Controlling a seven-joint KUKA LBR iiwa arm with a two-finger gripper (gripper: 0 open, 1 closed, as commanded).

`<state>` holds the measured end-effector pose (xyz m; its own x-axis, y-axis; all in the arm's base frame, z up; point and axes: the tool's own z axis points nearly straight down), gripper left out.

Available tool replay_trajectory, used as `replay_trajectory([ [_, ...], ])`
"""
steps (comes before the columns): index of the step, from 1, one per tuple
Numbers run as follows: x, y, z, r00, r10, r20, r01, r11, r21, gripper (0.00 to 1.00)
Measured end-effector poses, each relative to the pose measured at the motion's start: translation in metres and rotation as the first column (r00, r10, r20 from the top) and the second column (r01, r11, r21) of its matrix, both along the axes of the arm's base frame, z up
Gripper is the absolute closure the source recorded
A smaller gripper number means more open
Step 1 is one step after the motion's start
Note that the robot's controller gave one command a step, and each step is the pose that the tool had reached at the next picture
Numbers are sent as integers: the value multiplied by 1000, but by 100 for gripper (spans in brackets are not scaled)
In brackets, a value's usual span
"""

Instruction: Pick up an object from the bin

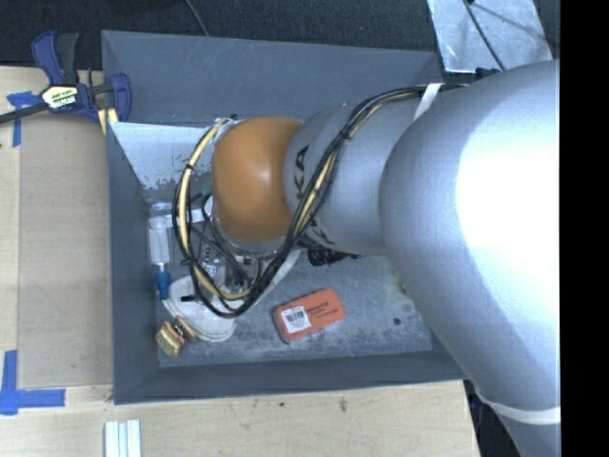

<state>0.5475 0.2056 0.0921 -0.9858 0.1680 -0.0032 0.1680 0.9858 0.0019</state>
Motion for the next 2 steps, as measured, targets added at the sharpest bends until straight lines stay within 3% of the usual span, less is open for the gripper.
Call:
replay_trajectory([
  [1,0,0,0,1000,-1,0,1,1000,0,100],
  [2,-2,-24,21,1000,2,-2,-2,1000,0,100],
])
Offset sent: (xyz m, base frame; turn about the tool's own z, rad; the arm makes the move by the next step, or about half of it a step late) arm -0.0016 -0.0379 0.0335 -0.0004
